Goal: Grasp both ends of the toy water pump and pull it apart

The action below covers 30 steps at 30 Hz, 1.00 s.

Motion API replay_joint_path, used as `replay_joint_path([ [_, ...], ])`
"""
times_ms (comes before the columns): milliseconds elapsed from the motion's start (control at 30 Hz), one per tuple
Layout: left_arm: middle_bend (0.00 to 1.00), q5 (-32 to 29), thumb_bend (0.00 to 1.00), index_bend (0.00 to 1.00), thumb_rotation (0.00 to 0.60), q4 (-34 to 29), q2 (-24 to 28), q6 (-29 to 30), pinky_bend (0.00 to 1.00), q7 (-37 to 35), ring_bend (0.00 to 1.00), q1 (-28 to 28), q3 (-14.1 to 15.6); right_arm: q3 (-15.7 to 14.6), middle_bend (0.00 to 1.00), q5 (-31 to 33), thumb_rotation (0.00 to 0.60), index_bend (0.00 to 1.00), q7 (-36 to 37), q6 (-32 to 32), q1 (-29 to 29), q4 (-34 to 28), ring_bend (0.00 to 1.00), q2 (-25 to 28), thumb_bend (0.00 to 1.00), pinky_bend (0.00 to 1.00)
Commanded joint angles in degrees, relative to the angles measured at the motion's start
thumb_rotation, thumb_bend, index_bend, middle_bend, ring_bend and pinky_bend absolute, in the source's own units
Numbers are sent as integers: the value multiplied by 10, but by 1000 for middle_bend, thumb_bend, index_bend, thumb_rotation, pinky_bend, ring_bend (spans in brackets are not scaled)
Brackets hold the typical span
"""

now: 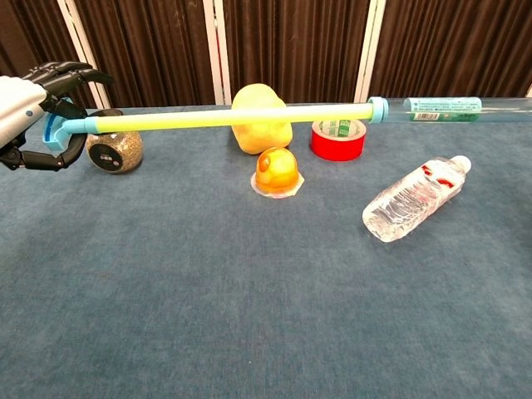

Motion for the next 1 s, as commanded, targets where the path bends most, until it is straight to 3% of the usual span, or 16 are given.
replay_joint_path([
  [33, 91, 3, 705, 710, 600, 4, 0, 2, 0, 0, 0, 1, 2, -1, 222, 3, 600, 840, 2, -2, 1, 3, 96, 0, 378, 0],
  [233, 89, 1, 635, 659, 600, 11, -3, -13, 0, -7, 0, -3, 4, -15, 222, -3, 600, 840, 2, -6, 0, 6, 97, -3, 377, 0],
  [500, 86, 21, 521, 472, 600, 10, 20, -77, 0, -122, 0, -17, 44, -63, 206, -34, 600, 802, -16, -11, -5, 39, 92, -20, 358, 0],
  [800, 92, 50, 422, 369, 600, 73, -2, -81, 0, -230, 0, 1, 92, -104, 97, -59, 600, 464, 26, -17, -34, 32, 50, -15, 279, 0],
  [933, 92, 56, 381, 349, 600, 109, -21, -90, 0, -246, 0, 6, 102, -124, 20, -87, 600, 210, 71, -33, -41, 32, 3, -10, 228, 0],
  [1000, 81, 57, 356, 291, 600, 122, -30, -93, 0, -252, 0, 8, 106, -134, 1, -106, 600, 82, 95, -40, -42, 35, 0, -9, 161, 0],
])
